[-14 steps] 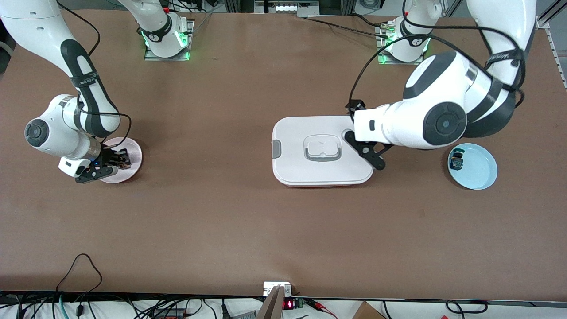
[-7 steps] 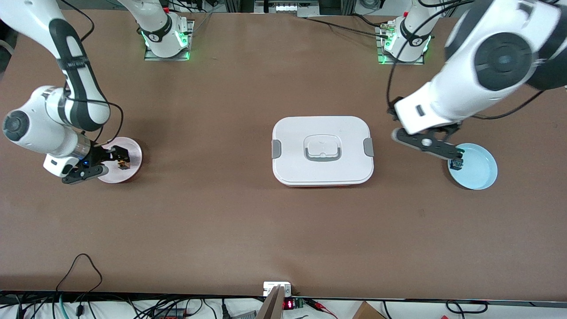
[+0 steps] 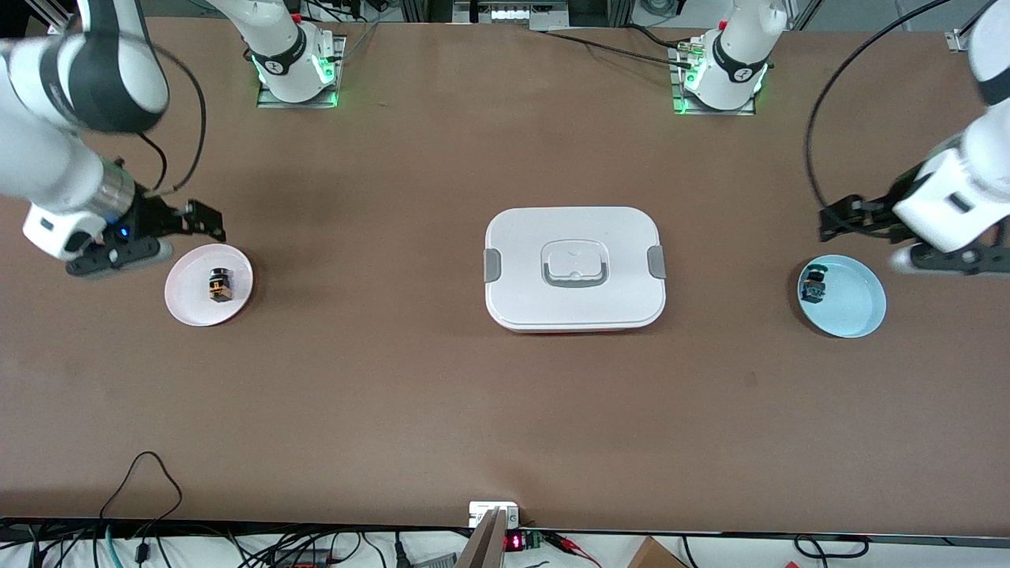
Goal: Transfer orange switch to right arm and place
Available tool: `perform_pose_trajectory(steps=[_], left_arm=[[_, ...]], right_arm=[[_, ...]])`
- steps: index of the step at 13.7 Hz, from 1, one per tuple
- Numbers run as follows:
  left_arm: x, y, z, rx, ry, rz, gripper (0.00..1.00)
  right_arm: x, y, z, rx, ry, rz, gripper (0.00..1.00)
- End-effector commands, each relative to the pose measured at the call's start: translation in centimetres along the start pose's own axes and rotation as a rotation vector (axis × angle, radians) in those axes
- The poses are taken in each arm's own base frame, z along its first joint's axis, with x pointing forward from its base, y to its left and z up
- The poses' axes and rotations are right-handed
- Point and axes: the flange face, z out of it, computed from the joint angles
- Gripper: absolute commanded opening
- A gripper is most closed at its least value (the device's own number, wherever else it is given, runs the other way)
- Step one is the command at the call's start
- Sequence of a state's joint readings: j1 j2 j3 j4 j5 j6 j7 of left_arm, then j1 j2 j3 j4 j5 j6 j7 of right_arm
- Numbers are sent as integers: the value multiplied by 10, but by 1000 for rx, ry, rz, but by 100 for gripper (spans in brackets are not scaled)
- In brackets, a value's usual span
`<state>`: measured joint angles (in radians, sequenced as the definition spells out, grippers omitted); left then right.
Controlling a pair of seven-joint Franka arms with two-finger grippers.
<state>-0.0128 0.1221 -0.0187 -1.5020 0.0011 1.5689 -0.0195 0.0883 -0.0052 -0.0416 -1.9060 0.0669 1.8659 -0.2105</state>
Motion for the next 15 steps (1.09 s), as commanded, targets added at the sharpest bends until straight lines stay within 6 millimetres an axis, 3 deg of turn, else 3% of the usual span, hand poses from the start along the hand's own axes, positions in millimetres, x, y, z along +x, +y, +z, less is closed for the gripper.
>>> perform_pose_trajectory(steps=[1, 3, 7, 15], left_arm=[[-25, -19, 0, -24, 28, -2, 100], [-26, -23, 1, -29, 22, -10, 100], [-26, -36, 7, -31, 10, -33, 100], [-22, -20, 0, -41, 24, -21, 100]], right_arm=[[-11, -8, -78, -14, -15, 18, 100], [-13, -8, -105, -15, -11, 18, 100], [-11, -1, -101, -12, -18, 31, 100], [-11, -2, -102, -32, -28, 18, 100]])
